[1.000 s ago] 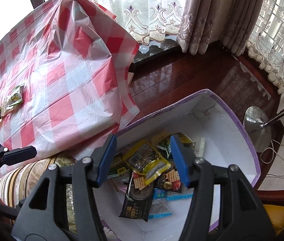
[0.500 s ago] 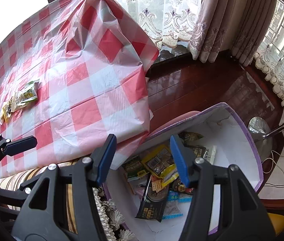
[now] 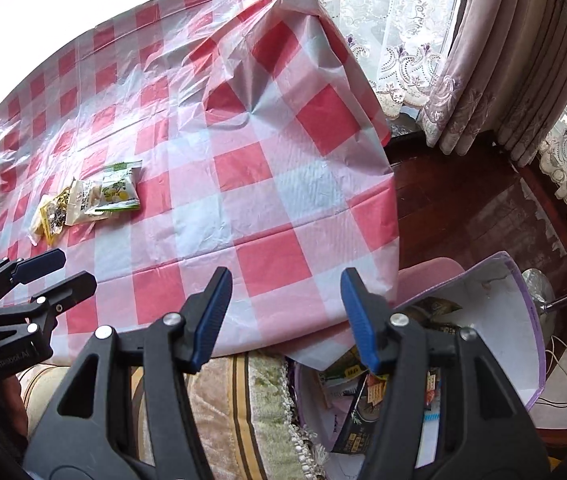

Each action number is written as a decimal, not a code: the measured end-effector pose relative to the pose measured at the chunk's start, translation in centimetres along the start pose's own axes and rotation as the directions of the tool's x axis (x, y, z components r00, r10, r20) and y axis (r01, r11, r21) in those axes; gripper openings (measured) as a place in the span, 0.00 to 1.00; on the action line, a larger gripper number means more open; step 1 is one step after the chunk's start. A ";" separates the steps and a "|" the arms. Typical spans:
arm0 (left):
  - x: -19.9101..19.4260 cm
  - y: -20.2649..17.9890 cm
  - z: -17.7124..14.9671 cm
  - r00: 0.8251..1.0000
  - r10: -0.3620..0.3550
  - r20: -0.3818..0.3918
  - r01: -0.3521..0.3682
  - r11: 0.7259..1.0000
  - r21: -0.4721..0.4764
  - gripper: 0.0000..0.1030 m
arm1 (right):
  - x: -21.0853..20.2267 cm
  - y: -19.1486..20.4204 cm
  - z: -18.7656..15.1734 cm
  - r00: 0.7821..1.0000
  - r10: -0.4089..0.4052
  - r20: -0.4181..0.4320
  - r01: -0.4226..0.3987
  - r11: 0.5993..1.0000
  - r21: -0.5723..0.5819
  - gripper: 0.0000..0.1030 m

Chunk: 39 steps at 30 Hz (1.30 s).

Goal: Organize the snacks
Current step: 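Move both open tools back to the packets on the table, then grasp the clear bread bag with the left tool while the right grasps the green ginkgo bag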

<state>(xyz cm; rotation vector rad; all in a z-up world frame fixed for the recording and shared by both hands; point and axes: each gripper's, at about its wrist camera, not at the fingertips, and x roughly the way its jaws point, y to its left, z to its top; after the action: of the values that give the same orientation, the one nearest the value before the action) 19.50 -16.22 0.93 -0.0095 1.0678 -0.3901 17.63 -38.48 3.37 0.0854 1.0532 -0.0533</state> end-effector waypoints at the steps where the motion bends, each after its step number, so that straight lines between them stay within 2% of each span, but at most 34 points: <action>1: -0.2 1.3 0.0 1.000 0.012 0.011 -0.012 1.000 -0.028 0.62 | 0.1 0.6 0.2 1.000 0.006 0.001 -0.006 1.000 -0.004 0.59; 6: -1.8 8.1 -0.1 0.991 0.118 0.057 -0.107 0.980 -0.165 0.62 | 0.8 3.3 1.3 1.000 0.024 0.012 -0.024 1.000 -0.014 0.59; 9: -2.7 11.9 -0.4 0.985 0.152 0.077 -0.129 0.961 -0.245 0.62 | 1.3 4.9 2.1 0.999 0.040 0.022 -0.040 0.999 -0.006 0.59; 12: -3.4 15.0 -0.7 0.975 0.207 0.082 -0.174 0.938 -0.301 0.62 | 2.1 6.7 2.9 0.999 0.049 0.025 -0.048 0.999 -0.024 0.59; 16: -3.9 18.4 -1.3 0.966 0.240 0.093 -0.194 0.918 -0.347 0.62 | 3.2 9.2 3.9 0.996 0.084 0.027 -0.083 0.996 -0.040 0.59; 19: -3.5 19.8 -1.7 0.966 0.237 0.101 -0.190 0.920 -0.343 0.61 | 4.5 10.8 4.5 0.992 0.124 0.013 -0.123 0.991 -0.046 0.59; 25: -1.7 20.1 -1.8 0.973 0.209 0.095 -0.175 0.943 -0.284 0.60 | 6.7 13.9 5.4 0.987 0.162 -0.018 -0.163 0.983 -0.080 0.60; 33: 1.5 20.3 -1.4 0.971 0.239 0.026 -0.230 0.954 -0.192 0.60 | 9.2 16.4 6.5 0.979 0.197 -0.048 -0.201 0.974 -0.106 0.61; 39: 2.6 20.2 -0.5 0.968 0.248 0.032 -0.242 0.961 -0.132 0.60 | 11.2 17.6 7.1 0.972 0.221 -0.077 -0.228 0.967 -0.111 0.64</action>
<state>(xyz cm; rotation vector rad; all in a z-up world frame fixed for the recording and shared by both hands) 26.38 1.82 -5.46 -0.0002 1.0306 -0.0972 30.78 -21.68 -2.09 0.0979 1.1022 0.2193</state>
